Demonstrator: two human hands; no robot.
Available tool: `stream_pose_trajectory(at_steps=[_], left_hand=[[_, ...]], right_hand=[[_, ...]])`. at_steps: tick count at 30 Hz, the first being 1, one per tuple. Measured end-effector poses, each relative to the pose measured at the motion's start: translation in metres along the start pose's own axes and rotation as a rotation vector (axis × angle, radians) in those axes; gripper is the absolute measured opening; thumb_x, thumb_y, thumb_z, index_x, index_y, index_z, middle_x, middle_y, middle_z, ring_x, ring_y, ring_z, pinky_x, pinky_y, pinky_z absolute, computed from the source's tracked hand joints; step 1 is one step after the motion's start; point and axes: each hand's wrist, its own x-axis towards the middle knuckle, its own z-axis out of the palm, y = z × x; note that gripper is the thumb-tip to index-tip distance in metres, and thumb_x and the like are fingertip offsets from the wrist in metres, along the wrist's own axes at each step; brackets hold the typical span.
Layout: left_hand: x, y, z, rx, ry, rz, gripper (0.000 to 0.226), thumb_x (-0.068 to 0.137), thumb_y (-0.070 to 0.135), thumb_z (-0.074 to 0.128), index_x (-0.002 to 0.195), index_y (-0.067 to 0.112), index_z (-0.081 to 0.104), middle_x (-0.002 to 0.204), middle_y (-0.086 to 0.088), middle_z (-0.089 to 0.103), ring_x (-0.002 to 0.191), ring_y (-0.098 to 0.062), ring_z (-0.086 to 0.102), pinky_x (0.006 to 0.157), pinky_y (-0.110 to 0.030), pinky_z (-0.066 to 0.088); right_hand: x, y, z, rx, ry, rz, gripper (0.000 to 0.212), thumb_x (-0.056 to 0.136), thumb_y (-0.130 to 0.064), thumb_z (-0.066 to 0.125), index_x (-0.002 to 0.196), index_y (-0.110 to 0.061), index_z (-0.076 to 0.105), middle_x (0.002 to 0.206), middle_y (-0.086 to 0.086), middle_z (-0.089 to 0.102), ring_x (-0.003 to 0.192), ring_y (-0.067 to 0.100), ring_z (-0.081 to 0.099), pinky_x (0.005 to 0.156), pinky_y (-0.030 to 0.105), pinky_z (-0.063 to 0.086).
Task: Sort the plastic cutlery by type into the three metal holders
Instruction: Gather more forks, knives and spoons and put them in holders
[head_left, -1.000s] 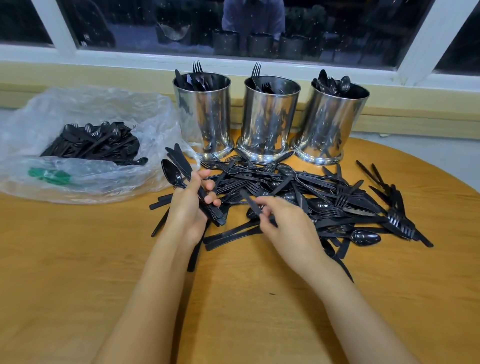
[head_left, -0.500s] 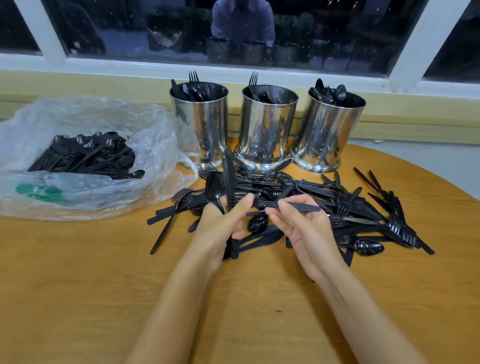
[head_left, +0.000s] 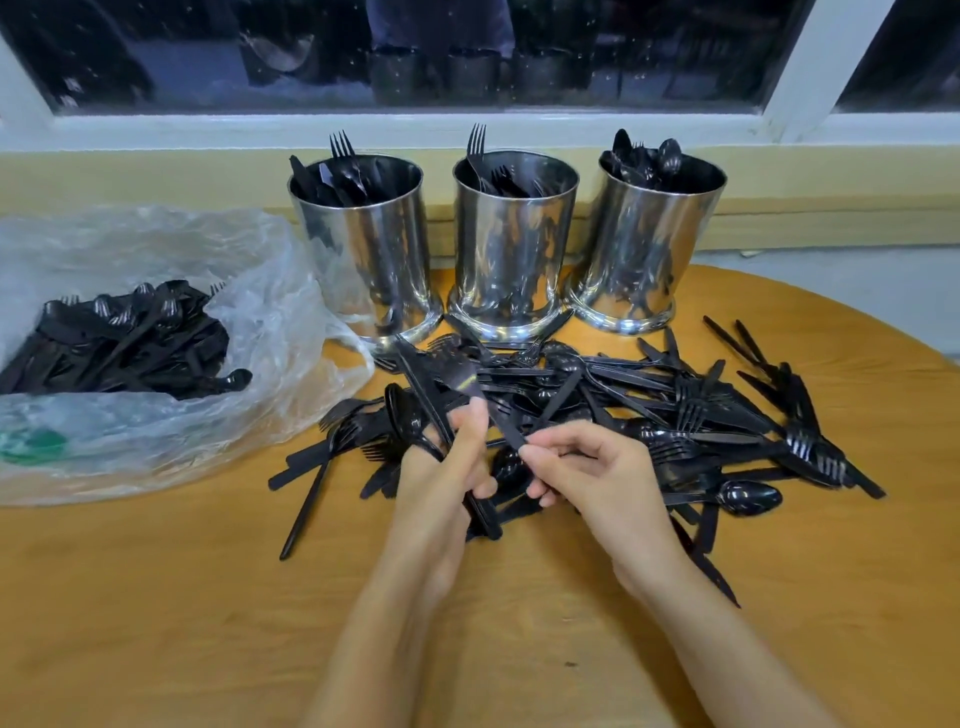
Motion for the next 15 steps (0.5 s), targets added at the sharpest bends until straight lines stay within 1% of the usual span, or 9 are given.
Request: stream_pose_trajectory(at_steps=[1,3,5,6,8,10,12,13,15], left_hand=[[-0.002,0.0,0.004,0.009,-0.012,-0.022,0.04,0.081,0.05,0.063,0.099,0.016,0.052,0.061,0.001,0.02,0.054,-0.012,0.025,0.059,-0.03,0.033],[-0.005,0.0,0.009,0.047,-0.002,-0.059,0.04,0.087,0.047,0.058,0.094,0.008,0.057,0.05,0.005,0.035,0.046,-0.011,0.04,0.058,-0.033,0.042],[-0.004,-0.004,0.01,0.084,0.049,-0.074,0.034,0.096,0.039,0.052,0.095,0.008,0.064,0.052,0.007,0.046,0.046,-0.008,0.045,0.056,-0.031,0.044],[-0.002,-0.005,0.01,0.084,0.071,-0.07,0.031,0.099,0.035,0.049,0.093,0.009,0.065,0.054,0.006,0.045,0.046,-0.008,0.042,0.054,-0.027,0.041],[0.001,-0.003,0.007,0.089,0.079,-0.054,0.031,0.103,0.029,0.044,0.087,0.007,0.06,0.056,0.002,0.037,0.048,-0.01,0.033,0.052,-0.023,0.033],[0.004,0.001,0.005,0.121,0.056,-0.055,0.033,0.104,0.028,0.044,0.081,0.01,0.059,0.056,0.001,0.032,0.05,-0.013,0.028,0.054,-0.025,0.03],[0.002,0.009,0.008,0.204,0.004,-0.092,0.042,0.104,0.03,0.045,0.066,0.018,0.059,0.054,0.001,0.031,0.052,-0.015,0.028,0.057,-0.028,0.029],[0.0,0.014,0.011,0.25,-0.017,-0.116,0.047,0.104,0.03,0.046,0.06,0.022,0.057,0.053,0.001,0.032,0.051,-0.015,0.028,0.057,-0.028,0.029],[-0.007,0.024,0.018,0.309,-0.05,-0.148,0.047,0.104,0.026,0.047,0.058,0.022,0.054,0.051,0.003,0.034,0.049,-0.014,0.028,0.053,-0.026,0.029]], right_hand=[[-0.002,0.0,0.003,-0.012,-0.044,0.01,0.005,0.083,-0.005,0.072,0.088,-0.004,0.072,0.067,0.003,0.07,0.058,0.015,0.064,0.055,0.022,0.052],[-0.006,0.002,0.009,-0.049,-0.123,0.029,0.005,0.084,-0.006,0.072,0.087,-0.002,0.071,0.069,0.004,0.073,0.057,0.013,0.063,0.057,0.023,0.052],[-0.007,0.005,0.01,-0.107,-0.138,0.013,0.003,0.083,-0.01,0.073,0.085,-0.007,0.072,0.073,0.001,0.074,0.061,0.009,0.065,0.061,0.021,0.053],[-0.006,0.008,0.008,-0.168,-0.116,-0.037,0.003,0.082,-0.012,0.075,0.085,-0.013,0.074,0.075,-0.003,0.073,0.065,0.007,0.066,0.063,0.02,0.052],[-0.005,0.008,0.005,-0.279,-0.033,-0.183,0.014,0.08,-0.014,0.077,0.087,-0.025,0.075,0.079,-0.009,0.067,0.073,0.011,0.064,0.066,0.017,0.05],[-0.001,-0.005,0.004,-0.332,-0.003,-0.34,0.019,0.083,-0.011,0.073,0.094,-0.026,0.073,0.084,-0.013,0.061,0.078,0.008,0.06,0.066,0.011,0.046],[0.01,-0.031,0.006,-0.361,-0.094,-0.479,0.024,0.09,-0.008,0.066,0.109,-0.022,0.071,0.097,-0.016,0.059,0.081,0.001,0.059,0.068,0.006,0.044],[0.017,-0.043,0.008,-0.39,-0.184,-0.527,0.03,0.092,-0.008,0.063,0.118,-0.023,0.068,0.105,-0.018,0.057,0.083,-0.001,0.058,0.071,0.007,0.045],[0.032,-0.064,0.013,-0.521,-0.357,-0.6,0.038,0.095,-0.011,0.06,0.129,-0.027,0.062,0.119,-0.021,0.054,0.093,-0.002,0.051,0.08,0.015,0.047]])
